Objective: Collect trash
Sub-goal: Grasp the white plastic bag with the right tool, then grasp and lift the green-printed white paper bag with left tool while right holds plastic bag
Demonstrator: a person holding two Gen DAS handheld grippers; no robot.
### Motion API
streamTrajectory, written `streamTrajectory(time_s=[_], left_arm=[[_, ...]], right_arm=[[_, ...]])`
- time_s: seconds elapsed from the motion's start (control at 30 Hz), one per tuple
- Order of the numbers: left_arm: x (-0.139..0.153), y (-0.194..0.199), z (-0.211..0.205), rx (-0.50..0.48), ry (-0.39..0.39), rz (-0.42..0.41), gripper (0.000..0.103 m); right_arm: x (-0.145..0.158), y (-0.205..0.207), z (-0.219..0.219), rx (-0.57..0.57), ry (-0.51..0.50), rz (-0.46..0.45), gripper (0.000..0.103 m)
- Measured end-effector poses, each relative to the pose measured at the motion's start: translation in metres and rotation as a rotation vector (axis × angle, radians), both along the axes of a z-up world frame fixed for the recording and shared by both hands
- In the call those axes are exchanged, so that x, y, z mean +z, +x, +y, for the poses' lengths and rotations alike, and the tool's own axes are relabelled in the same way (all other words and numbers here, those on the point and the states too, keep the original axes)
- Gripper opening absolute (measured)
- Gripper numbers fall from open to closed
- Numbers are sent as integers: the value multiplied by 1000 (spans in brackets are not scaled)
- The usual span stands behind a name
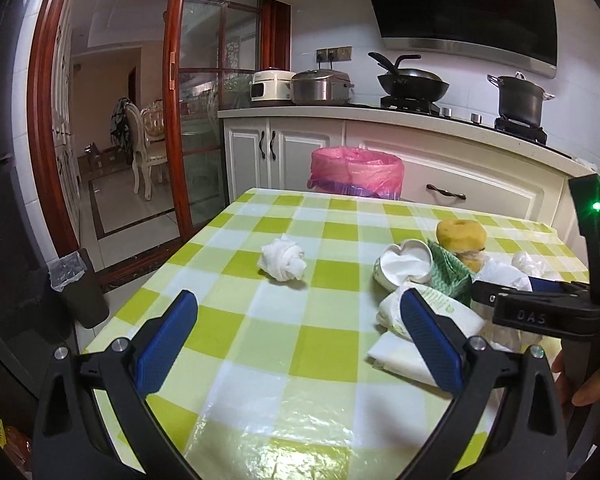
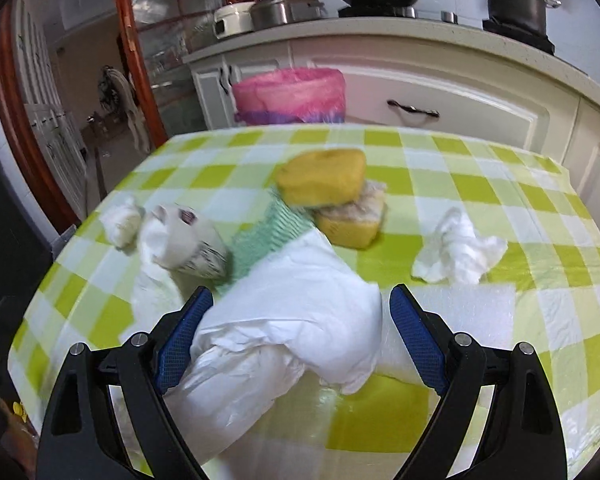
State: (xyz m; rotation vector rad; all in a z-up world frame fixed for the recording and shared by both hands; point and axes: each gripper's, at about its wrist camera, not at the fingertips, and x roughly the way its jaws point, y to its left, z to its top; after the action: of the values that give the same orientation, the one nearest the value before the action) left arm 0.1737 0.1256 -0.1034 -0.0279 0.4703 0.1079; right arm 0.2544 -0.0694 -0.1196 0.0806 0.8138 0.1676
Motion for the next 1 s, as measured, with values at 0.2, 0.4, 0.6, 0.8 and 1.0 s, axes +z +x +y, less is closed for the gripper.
streamTrajectory(time_s=[0.2,0.4,0.6,0.8,1.0], left_arm=[[-7,5,-19,-36,-6,31,98],[-10,12,-42,-66,-22,53,98],[-17,26,-73,-62,-59,90,98],[-24,40,-103,-44,-58,110,97],[-24,65,-114,-3,-30,138,93]], right_arm=[[-10,-1,-11,45,12,13,58],[13,-18,-27,100,56,-80,52],[39,-40,-62,119,84,-173,52],[45,-56,-88,132,81,-198,52],[44,-58,-105,121,128,-206,52]])
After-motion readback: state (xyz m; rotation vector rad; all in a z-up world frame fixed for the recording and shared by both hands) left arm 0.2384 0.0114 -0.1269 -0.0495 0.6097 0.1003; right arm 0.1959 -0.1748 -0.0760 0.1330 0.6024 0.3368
